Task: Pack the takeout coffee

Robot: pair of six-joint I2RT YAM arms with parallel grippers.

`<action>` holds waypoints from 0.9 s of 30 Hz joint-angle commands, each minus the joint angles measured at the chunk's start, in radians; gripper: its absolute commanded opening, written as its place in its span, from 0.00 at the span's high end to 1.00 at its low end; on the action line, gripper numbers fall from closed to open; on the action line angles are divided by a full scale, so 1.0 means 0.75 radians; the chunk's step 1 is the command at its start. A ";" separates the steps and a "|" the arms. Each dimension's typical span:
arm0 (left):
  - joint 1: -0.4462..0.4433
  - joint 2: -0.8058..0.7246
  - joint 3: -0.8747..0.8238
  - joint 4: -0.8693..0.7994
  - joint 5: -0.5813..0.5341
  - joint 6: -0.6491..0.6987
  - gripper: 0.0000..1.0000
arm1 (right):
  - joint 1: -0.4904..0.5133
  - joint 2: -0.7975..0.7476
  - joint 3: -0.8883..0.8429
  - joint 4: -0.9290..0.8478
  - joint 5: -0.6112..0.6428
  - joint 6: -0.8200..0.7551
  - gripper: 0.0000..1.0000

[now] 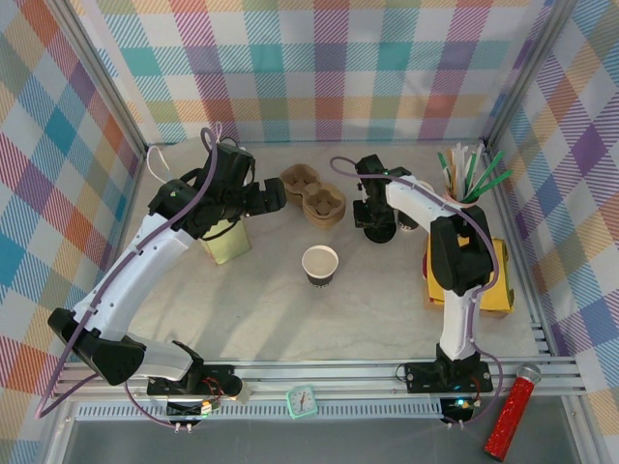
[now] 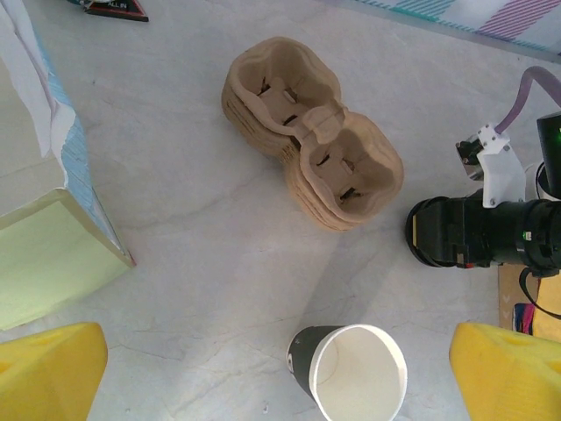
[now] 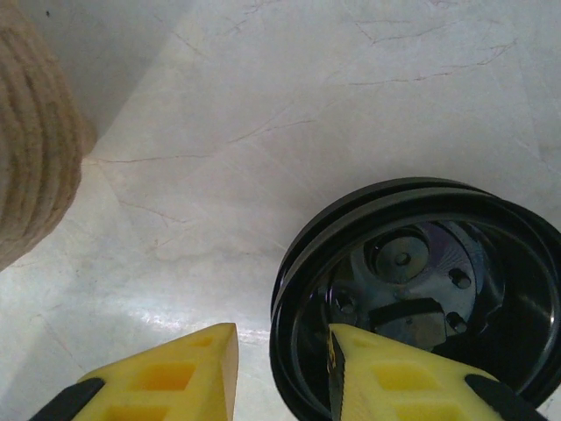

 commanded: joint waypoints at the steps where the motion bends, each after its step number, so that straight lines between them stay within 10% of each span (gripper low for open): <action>1: -0.016 0.011 0.004 0.002 -0.019 0.006 0.00 | -0.009 0.027 0.055 -0.038 -0.010 -0.002 0.66; 27: -0.016 0.005 0.008 -0.014 -0.036 0.013 0.00 | -0.031 0.061 0.070 -0.047 -0.051 0.039 0.93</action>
